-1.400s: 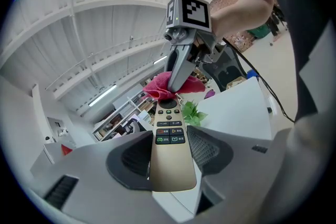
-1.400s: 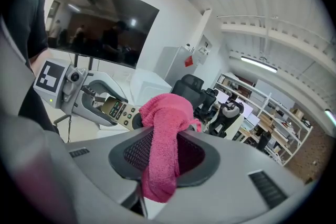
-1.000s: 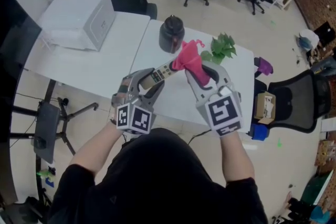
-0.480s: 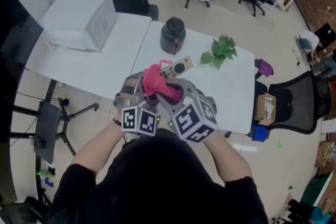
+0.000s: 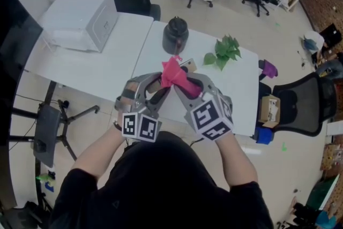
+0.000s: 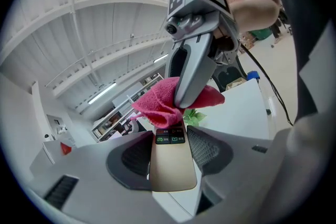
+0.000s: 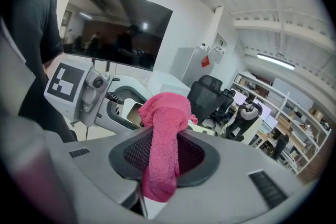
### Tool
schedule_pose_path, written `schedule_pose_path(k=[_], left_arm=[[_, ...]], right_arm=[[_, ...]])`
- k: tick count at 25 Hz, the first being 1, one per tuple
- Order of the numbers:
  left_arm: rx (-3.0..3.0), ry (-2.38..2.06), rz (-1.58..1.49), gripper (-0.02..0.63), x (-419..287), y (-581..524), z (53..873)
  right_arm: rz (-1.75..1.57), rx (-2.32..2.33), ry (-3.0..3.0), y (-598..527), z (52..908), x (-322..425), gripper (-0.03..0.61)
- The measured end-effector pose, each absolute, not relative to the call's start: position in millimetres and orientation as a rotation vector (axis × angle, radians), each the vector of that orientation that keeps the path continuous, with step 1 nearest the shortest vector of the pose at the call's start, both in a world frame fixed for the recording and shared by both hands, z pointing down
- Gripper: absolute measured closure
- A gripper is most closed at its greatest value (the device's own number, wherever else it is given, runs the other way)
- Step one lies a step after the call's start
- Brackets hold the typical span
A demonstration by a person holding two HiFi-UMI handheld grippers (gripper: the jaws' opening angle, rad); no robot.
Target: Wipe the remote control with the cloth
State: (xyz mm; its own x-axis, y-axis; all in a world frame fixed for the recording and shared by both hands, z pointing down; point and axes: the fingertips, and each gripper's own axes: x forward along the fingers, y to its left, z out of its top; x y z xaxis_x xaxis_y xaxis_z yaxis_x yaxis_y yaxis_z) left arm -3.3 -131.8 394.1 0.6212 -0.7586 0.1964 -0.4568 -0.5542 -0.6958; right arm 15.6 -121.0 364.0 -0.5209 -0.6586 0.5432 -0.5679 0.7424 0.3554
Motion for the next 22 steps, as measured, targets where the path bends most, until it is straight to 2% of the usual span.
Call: schedule_pose_path(k=[9,13,18,22], left_arm=[[-2.257,0.936,-0.632,0.405,-3.3,-125.1,395.3],[-2.474,0.959,-0.528,0.405,-2.9,-127.0,392.6],[-3.126,1.001,-0.095,0.405,-9.6,-139.7,379.9],[-3.607,0.817,0.538,0.405,-15.8,-148.6,377.3]], right_arm=[[-0.154,1.143,-2.223,-149.3,343.2,76.4,0.469],[-0.124,1.224,-2.336,-145.9,320.4,84.4,0.469],[0.013,1.323,-2.704,-134.8,296.8,91.4,0.469],[0.22,1.302,-2.896,-124.2,309.0,84.7,0.469]])
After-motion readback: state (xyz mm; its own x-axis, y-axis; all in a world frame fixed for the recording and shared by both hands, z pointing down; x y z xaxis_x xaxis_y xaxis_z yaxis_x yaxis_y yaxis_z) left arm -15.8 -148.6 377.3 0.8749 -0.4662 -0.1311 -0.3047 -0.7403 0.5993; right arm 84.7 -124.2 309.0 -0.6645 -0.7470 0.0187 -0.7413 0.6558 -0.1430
